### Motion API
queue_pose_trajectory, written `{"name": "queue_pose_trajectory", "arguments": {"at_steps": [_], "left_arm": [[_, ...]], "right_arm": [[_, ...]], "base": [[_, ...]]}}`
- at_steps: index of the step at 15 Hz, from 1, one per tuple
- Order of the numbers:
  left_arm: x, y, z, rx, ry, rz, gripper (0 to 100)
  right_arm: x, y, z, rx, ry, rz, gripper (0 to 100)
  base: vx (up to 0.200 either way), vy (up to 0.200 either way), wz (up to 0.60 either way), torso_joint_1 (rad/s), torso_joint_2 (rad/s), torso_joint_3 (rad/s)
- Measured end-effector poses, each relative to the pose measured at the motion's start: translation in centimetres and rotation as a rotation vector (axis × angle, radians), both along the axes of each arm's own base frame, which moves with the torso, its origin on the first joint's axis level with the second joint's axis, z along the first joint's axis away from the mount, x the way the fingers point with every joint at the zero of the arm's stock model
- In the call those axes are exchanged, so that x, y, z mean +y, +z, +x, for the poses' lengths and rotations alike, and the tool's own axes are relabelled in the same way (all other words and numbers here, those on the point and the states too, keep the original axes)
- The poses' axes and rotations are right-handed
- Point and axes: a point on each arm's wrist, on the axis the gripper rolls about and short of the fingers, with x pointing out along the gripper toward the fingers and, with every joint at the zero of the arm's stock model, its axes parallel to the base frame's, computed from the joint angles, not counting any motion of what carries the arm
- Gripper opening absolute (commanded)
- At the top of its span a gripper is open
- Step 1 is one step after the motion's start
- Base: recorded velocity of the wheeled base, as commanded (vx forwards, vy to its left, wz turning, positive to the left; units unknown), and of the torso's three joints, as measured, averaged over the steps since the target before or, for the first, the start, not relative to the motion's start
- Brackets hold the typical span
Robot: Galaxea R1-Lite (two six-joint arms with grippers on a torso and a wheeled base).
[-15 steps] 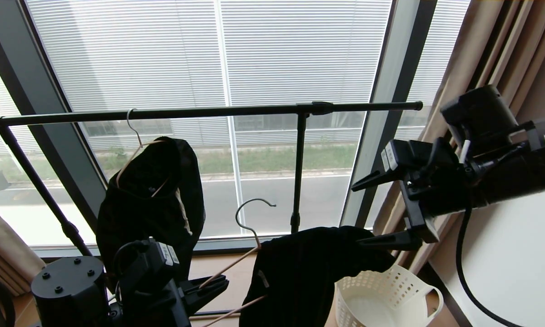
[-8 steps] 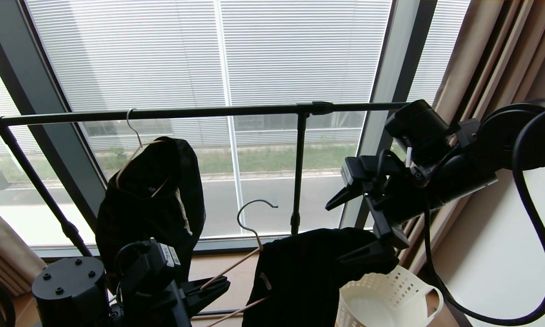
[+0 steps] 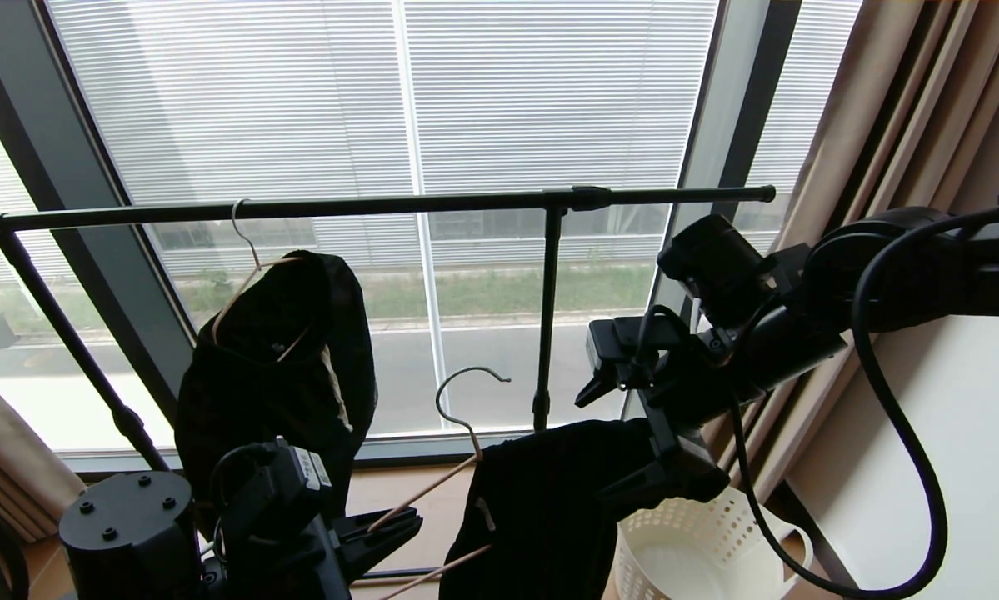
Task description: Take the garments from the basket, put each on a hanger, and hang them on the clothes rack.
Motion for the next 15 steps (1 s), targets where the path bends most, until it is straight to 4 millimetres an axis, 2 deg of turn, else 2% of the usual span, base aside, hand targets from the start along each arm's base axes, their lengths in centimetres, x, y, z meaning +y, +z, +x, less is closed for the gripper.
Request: {"name": "queue_pose_trajectory", "arguments": {"at_steps": [7,15], "left_arm": [[0.0,0.0,0.0,-0.001,0.001,-0.001,0],[0.0,0.0,0.0,-0.002,0.001,-0.001,0]], "right_arm": [[1.5,-0.6,0.5,0.005,0.027,-0.002,100],[1.7,-0.9,0.6,0.012,0.031,-0.007,100]], "base": [[0.000,0.000,0.00,0.000,0.00,0.000],[0.000,0.000,0.00,0.000,0.00,0.000]]}}
